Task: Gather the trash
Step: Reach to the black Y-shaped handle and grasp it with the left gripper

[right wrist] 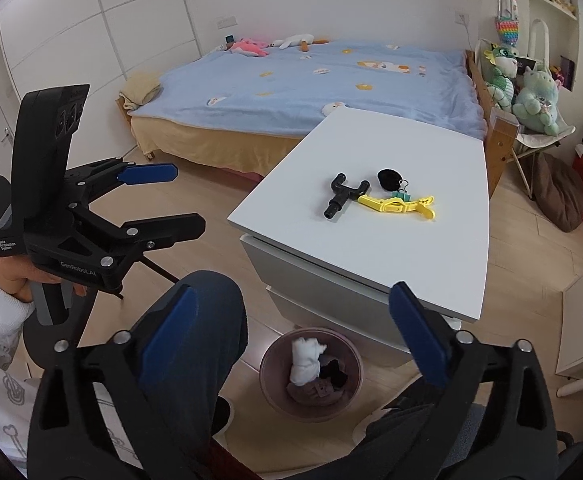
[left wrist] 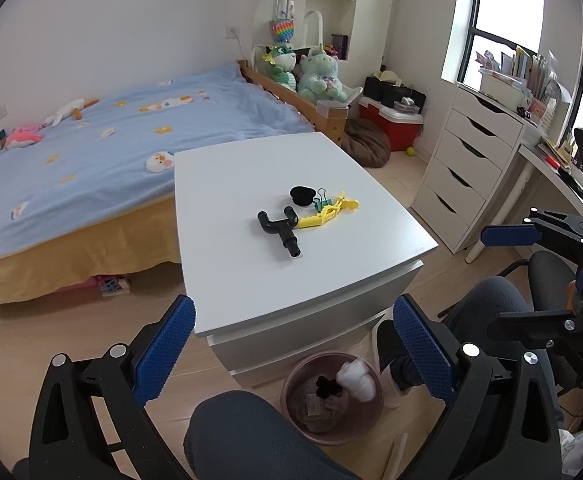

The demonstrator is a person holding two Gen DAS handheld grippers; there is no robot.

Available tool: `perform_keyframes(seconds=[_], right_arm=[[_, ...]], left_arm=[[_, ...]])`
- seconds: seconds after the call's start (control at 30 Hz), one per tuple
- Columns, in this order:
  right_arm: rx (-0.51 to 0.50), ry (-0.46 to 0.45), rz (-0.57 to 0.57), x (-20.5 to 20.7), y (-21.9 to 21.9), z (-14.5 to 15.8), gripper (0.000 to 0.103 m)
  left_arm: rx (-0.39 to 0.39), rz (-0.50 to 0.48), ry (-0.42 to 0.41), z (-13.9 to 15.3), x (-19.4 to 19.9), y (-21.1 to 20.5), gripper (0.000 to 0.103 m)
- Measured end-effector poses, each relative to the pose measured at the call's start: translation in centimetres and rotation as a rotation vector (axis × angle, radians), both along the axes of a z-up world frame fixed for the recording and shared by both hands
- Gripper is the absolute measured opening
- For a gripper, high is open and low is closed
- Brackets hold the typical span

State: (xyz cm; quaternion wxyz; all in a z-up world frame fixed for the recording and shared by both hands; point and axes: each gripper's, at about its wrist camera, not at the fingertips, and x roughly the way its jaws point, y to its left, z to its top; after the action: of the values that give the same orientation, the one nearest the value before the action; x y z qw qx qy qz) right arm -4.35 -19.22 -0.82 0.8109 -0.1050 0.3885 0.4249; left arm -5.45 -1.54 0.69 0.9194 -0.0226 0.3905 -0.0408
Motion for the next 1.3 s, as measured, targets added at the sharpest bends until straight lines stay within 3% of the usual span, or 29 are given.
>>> perform_keyframes(seconds=[0.7,1.3], right_arm=[[-0.054,0.019,-0.120,2.1,-0.8,-0.8,0.100],[-0.047,-0.003,-0.220,5.9,-1.8,0.0,0.100]], left_arm=[[-0.009,-0.014,0.021,-0.7,1.0,-0.7,0.096],[-0.029,0.042,0.088,-1.9,8.4,-0.6,0.096]])
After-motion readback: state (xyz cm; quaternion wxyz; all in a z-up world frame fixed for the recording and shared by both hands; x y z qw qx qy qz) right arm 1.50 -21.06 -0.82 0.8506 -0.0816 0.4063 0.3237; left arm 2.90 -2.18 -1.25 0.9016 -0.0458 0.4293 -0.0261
